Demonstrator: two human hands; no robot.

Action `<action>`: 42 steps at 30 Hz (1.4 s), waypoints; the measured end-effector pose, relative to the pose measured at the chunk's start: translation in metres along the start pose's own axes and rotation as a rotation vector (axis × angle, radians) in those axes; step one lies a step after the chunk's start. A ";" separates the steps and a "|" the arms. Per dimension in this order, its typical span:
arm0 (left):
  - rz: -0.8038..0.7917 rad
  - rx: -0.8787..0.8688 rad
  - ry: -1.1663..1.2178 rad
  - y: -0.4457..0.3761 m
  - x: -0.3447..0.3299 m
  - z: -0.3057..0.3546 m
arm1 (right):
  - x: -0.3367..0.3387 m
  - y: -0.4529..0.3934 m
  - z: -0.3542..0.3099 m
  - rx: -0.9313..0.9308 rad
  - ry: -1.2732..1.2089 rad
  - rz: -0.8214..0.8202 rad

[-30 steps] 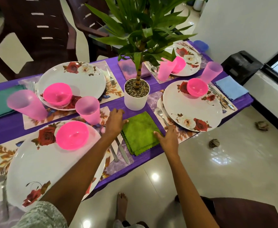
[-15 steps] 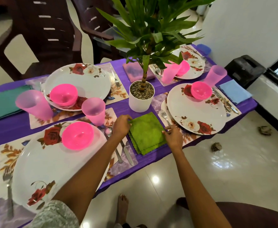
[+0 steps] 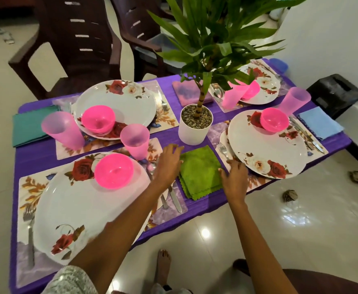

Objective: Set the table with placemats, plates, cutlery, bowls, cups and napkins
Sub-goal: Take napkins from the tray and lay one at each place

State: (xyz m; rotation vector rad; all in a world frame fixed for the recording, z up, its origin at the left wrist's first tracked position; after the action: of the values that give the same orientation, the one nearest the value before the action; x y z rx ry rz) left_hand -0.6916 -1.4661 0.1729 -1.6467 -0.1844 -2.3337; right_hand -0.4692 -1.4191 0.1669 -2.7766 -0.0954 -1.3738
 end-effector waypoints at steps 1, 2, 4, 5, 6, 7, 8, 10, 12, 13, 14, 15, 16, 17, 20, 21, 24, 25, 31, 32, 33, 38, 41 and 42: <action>0.070 -0.063 0.017 0.008 0.004 0.009 | -0.001 0.006 -0.012 0.089 0.036 0.020; 0.081 -0.153 0.000 0.017 0.002 0.021 | -0.006 0.012 -0.021 0.158 0.065 0.014; -0.007 -0.302 -0.120 0.033 -0.023 0.033 | -0.024 0.024 -0.030 0.224 0.122 -0.049; -0.112 -0.260 -0.151 0.036 -0.036 0.028 | -0.032 0.030 -0.030 0.223 0.140 -0.086; -0.185 -0.206 -0.186 0.039 -0.044 0.021 | -0.037 0.035 -0.029 0.207 0.145 -0.109; -0.216 -0.166 -0.186 0.039 -0.050 0.017 | -0.040 0.038 -0.028 0.186 0.141 -0.116; -0.240 -0.155 -0.172 0.040 -0.051 0.016 | -0.040 0.042 -0.027 0.166 0.131 -0.107; -0.230 -0.187 -0.144 0.046 -0.041 0.020 | -0.037 0.047 -0.034 0.148 0.121 -0.071; -0.140 -0.194 -0.043 0.052 -0.018 0.018 | -0.035 0.054 -0.055 0.192 0.096 -0.015; -0.092 -0.182 0.021 0.057 -0.007 0.016 | -0.037 0.059 -0.068 0.228 0.070 0.002; -0.044 -0.158 0.088 0.067 0.006 0.010 | -0.037 0.067 -0.082 0.269 0.033 0.018; 0.009 -0.131 0.170 0.078 0.022 0.000 | -0.039 0.075 -0.100 0.304 -0.024 0.017; 0.036 -0.108 0.251 0.089 0.030 -0.001 | -0.037 0.082 -0.110 0.331 -0.092 0.022; 0.076 -0.082 0.327 0.101 0.044 -0.011 | -0.040 0.093 -0.129 0.353 -0.177 0.012; 0.203 0.030 0.471 0.136 0.080 -0.056 | -0.063 0.130 -0.189 0.391 -0.357 -0.020; 0.229 0.069 0.460 0.147 0.095 -0.083 | -0.080 0.149 -0.217 0.387 -0.349 -0.033; 0.308 0.123 0.356 0.171 0.137 -0.155 | -0.125 0.195 -0.273 0.328 -0.341 -0.083; 0.318 0.142 0.340 0.179 0.149 -0.178 | -0.139 0.206 -0.286 0.333 -0.424 -0.151; 0.283 0.125 0.219 0.228 0.198 -0.294 | -0.208 0.282 -0.369 0.280 -0.599 -0.188; 0.286 0.122 0.207 0.235 0.206 -0.308 | -0.219 0.294 -0.380 0.256 -0.611 -0.193; 0.291 0.119 0.200 0.241 0.209 -0.320 | -0.226 0.302 -0.387 0.231 -0.612 -0.194; 0.234 0.134 0.183 0.242 0.230 -0.373 | -0.255 0.316 -0.432 0.219 -0.608 -0.171; 0.190 0.154 0.191 0.219 0.241 -0.396 | -0.269 0.298 -0.451 0.186 -0.581 -0.128; 0.170 0.163 0.193 0.209 0.242 -0.403 | -0.274 0.291 -0.458 0.173 -0.584 -0.122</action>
State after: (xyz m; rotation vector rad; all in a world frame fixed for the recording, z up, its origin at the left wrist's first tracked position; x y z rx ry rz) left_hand -1.0687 -1.8077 0.2501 -1.3002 -0.1816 -2.2657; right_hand -0.9761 -1.7487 0.2238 -2.9542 -0.3844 -0.4934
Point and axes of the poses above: each hand's wrist, its own y-axis away from the middle knuckle, its own x-axis out of the back of the hand, z = x × y, the point moved 8 cm from there along -y, towards the middle knuckle, and after that the axes turned 13 degrees about -y, right-handed, at the moved point
